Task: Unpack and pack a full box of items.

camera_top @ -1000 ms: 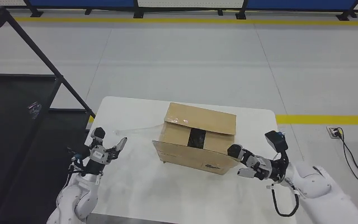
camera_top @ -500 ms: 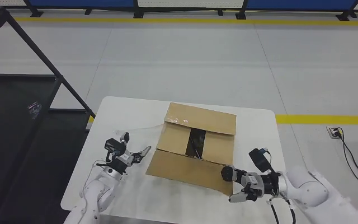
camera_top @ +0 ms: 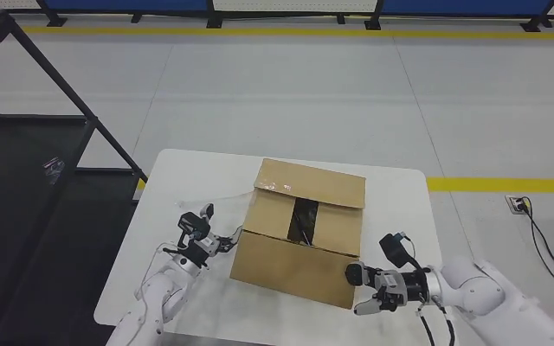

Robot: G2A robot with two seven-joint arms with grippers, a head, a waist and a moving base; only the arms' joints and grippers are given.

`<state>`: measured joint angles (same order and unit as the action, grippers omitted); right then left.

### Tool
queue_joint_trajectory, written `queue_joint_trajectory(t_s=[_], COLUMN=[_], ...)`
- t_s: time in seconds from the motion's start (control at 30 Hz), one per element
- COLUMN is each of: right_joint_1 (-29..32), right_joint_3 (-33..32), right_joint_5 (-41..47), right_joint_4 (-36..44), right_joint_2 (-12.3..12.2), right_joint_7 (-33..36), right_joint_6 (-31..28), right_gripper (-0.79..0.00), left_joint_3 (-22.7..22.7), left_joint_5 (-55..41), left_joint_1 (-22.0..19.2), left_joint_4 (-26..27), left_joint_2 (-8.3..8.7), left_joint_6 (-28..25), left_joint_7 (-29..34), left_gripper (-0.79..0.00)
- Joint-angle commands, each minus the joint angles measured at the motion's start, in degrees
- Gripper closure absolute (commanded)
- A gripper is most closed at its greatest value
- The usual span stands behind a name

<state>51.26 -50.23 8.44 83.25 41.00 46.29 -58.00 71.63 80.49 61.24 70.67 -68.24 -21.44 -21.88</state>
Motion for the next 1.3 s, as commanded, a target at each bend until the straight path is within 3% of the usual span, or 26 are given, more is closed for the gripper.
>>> queue_joint_trajectory(t_s=[0.0, 0.27, 0.53, 0.63, 0.9, 1.1, 1.27], right_joint_1=[-0.77, -3.33, -5.15, -5.69, -6.92, -7.15, -6.59], right_joint_3=[0.78, 3.45, 5.18, 5.7, 6.53, 5.61, 3.52], right_joint_5=[-0.03, -0.3, -0.5, -0.58, -0.46, 2.05, 12.95], right_joint_4=[-0.79, -3.16, -5.75, -6.67, -6.64, -3.41, -2.43], right_joint_2=[0.0, 0.38, 1.03, 1.34, 1.93, 1.9, 2.04], right_joint_7=[0.0, 0.0, -0.01, -0.01, -0.01, -0.01, -0.74], right_joint_6=[0.0, 0.0, 0.0, 0.0, 0.0, 0.0, 0.0], right_gripper=[-0.785, -0.785, -0.785, -0.785, -0.785, -0.785, -0.785], left_joint_3=[-0.13, 0.05, 2.64, 4.41, 7.43, 6.38, 4.99], left_joint_5=[0.4, 1.55, -2.3, -3.92, 2.15, 5.55, 5.98], left_joint_1=[0.15, 0.99, 2.04, 3.81, 8.0, 7.23, 5.77], left_joint_4=[0.27, 1.58, 2.83, 5.32, 10.37, 8.81, 6.97], left_joint_2=[0.04, 0.29, 0.4, 0.81, 2.83, 3.14, 2.99], left_joint_6=[-0.73, -2.65, -0.97, -3.88, -18.53, -19.52, -18.6], left_joint_7=[-0.31, -1.04, -2.93, -4.79, -6.28, -4.73, -4.3], left_gripper=[-0.785, -0.785, -0.785, -0.785, -0.785, -0.785, -0.785])
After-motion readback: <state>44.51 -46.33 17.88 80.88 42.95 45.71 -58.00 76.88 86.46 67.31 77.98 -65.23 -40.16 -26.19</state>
